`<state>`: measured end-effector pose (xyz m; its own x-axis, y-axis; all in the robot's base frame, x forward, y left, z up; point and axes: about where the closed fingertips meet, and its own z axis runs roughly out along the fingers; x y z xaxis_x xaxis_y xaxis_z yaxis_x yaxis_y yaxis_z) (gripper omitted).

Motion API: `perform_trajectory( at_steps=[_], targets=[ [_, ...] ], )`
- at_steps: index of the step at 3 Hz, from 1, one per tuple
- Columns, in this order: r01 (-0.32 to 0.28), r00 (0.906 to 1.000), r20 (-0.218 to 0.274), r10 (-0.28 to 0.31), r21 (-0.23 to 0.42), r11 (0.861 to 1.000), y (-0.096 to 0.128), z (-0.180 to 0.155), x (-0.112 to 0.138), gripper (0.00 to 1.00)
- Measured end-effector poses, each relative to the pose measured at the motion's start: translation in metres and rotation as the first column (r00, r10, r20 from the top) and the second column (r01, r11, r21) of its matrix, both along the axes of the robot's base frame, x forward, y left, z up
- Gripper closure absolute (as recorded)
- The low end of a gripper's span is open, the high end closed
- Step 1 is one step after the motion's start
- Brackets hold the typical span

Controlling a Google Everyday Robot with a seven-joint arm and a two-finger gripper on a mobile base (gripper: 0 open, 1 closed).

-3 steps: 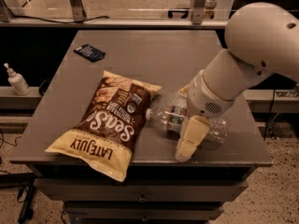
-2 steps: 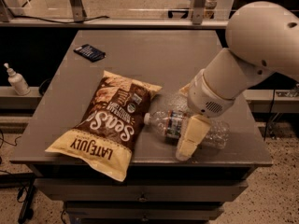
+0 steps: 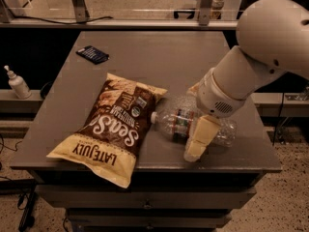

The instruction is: Move water bottle near brown chip bag

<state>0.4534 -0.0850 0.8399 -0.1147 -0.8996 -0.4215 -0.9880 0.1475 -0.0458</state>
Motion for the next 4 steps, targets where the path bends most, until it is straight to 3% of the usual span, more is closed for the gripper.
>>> perform_trajectory(
  at_steps=[1, 2, 4],
  targets=[
    [0.041, 0.9986, 0.032, -0.041, 0.004, 0.999, -0.019, 0.011, 0.019, 0.00],
    [0.129, 0.9893, 0.062, -0.132, 0.052, 0.990, -0.068, 0.038, 0.053, 0.00],
    [0.285, 0.9497, 0.090, -0.300, 0.150, 0.947, -0.160, 0.106, 0.101, 0.00]
  ],
)
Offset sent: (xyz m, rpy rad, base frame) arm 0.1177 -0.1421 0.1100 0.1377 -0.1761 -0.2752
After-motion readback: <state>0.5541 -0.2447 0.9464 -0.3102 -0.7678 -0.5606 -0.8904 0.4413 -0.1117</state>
